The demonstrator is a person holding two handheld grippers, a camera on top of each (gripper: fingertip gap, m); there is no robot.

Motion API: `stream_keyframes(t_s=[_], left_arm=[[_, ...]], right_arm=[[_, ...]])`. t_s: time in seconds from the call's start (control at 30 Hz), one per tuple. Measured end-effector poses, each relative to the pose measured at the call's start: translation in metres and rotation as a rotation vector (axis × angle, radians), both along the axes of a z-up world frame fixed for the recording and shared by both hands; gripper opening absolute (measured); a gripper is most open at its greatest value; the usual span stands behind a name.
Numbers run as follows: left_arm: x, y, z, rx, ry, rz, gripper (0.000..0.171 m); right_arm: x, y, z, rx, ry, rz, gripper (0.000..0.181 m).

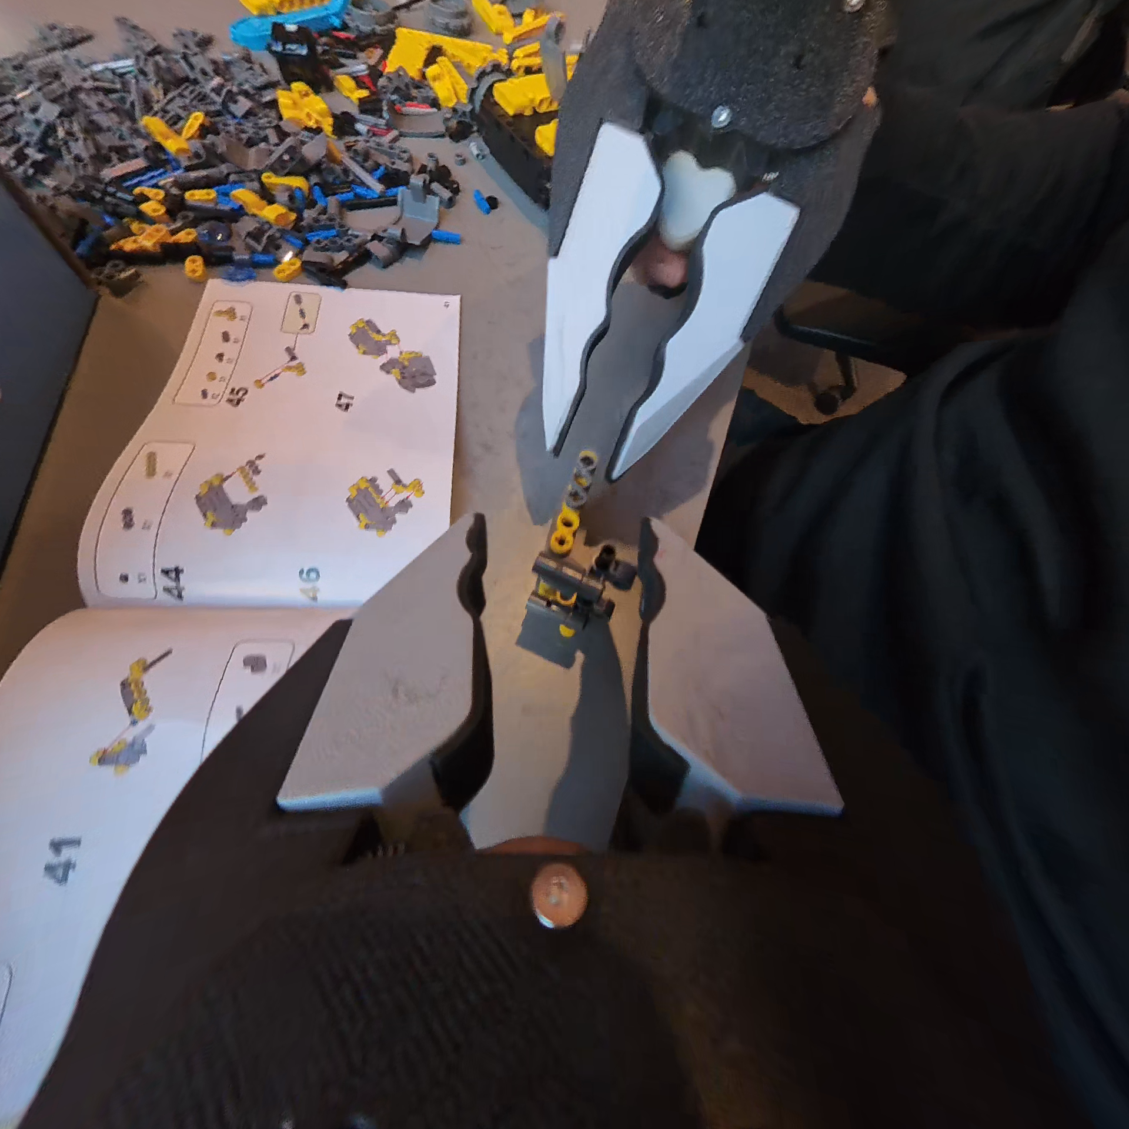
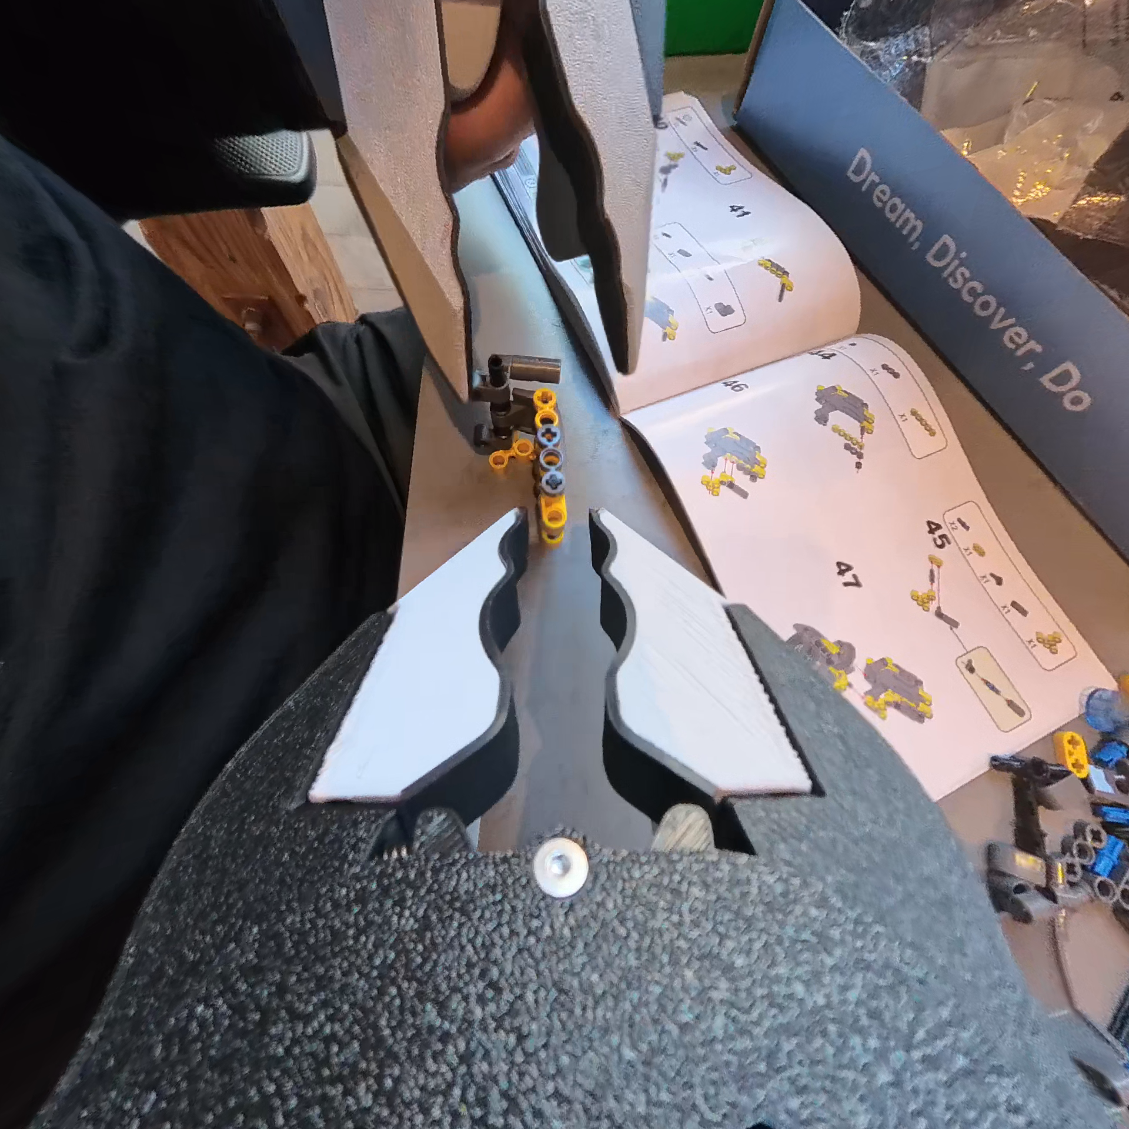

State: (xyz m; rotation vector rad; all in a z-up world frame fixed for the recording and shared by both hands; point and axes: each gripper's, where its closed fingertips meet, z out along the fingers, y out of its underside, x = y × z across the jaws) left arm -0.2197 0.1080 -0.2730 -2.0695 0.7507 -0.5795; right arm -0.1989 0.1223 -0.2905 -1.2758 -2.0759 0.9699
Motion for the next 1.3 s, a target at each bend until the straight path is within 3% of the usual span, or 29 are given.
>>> stream_keyframes(t_s=[0.13,0.47,0.77,1.1,1.3], left_arm=[[-0.010,-0.009,-0.010,0.000,0.033,0.048,0.049],[-0.002,-0.014,-0.025,-0.029,0.021,0.020,0.052],[0.003,-0.012,-0.049,-0.051,0.145,0.018,0.047],[0.004,-0.012,-0.049,-0.041,0.141,0.017,0.043],[0.004,-0.012,-0.049,-0.041,0.137,0.012,0.042]], right_arm=[[0.003,0.002,-0.002,-0.022,0.029,-0.032,0.023],[0.008,0.003,-0.009,-0.047,0.046,-0.070,0.028],[0.008,0.001,-0.012,-0.057,0.034,-0.037,0.028],[0.008,0.000,-0.014,-0.046,0.031,-0.031,0.027],[0.010,0.008,0.006,-0.025,0.172,-0.084,0.021]])
